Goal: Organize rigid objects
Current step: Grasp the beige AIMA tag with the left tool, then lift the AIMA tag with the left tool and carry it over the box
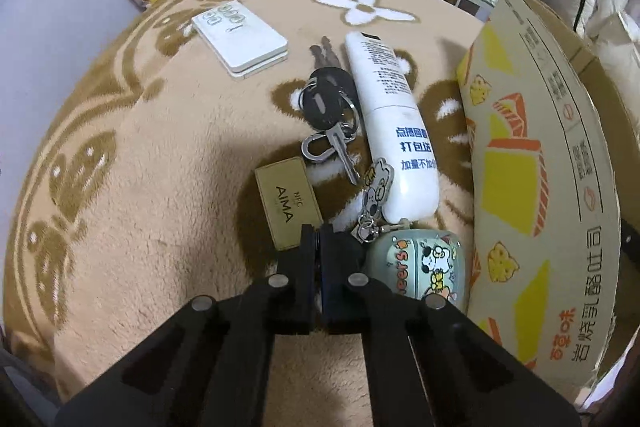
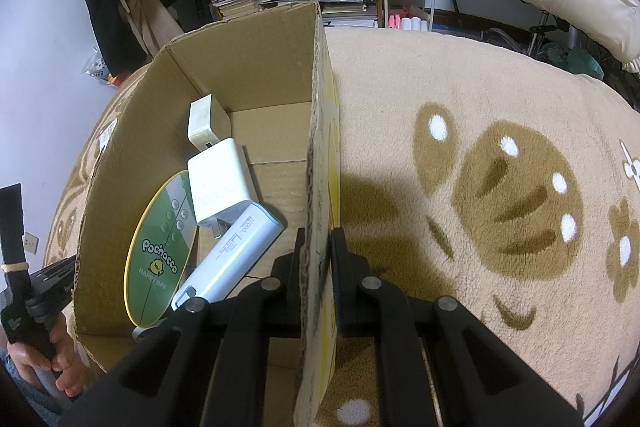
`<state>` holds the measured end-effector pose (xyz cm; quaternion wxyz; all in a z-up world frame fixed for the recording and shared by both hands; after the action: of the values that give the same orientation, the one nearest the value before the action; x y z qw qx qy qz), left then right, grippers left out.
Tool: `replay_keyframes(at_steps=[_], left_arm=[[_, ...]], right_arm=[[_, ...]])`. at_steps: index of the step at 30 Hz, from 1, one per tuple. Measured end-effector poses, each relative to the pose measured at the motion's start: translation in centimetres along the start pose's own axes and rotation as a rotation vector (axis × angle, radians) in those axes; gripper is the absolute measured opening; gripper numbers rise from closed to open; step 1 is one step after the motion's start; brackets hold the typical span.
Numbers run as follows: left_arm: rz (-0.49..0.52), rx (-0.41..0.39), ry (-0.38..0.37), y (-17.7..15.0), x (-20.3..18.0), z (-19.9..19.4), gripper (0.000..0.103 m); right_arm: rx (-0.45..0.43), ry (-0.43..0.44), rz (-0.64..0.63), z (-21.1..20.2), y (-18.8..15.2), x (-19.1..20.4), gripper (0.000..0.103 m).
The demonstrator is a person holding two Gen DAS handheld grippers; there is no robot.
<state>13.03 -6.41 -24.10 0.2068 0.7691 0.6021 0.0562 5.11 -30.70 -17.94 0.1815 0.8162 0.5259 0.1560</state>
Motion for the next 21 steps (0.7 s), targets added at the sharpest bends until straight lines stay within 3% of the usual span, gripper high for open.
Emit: replay_keyframes(at_steps=[4,10,15,18,21], left_arm=[[0.015,-0.031,0.002,0.5,-0.2,-1.1,0.002],[0.047,-0.063,0.071,1.3,0.3,-3.3,0.002],[0.085,-0.132,0.058,2.7,-0.2,-5.5,0.002],[0.061,-0.163,0.005,3.3,-0.6,-6.7,0.002],[0.074,-0.188,0.028,3.9,-0.8,-7.7,0.002]], right_arm=[[0.000,0.000,-0.001,0.0,0.0,0.0,0.010],[0.000,0.000,-0.001,0.0,0.0,0.0,0.010],[0.000,0.000,-0.002,0.0,0.0,0.0,0.010],[0.000,0.000,-0.001,0.0,0.0,0.0,0.010],[0.000,-0.001,-0.002,0.0,0.0,-0.1,0.010]])
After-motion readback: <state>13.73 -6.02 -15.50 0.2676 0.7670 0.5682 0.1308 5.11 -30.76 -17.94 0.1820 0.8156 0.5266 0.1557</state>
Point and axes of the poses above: each gripper's, at about its wrist camera, not at the fingertips, and z roughly the way its jaws point, x to its left, y to its top, the point moved 10 cm from there along z, roughly the way its jaws point, and after that the axes turned 7 degrees about -y, right-handed, at the moved point
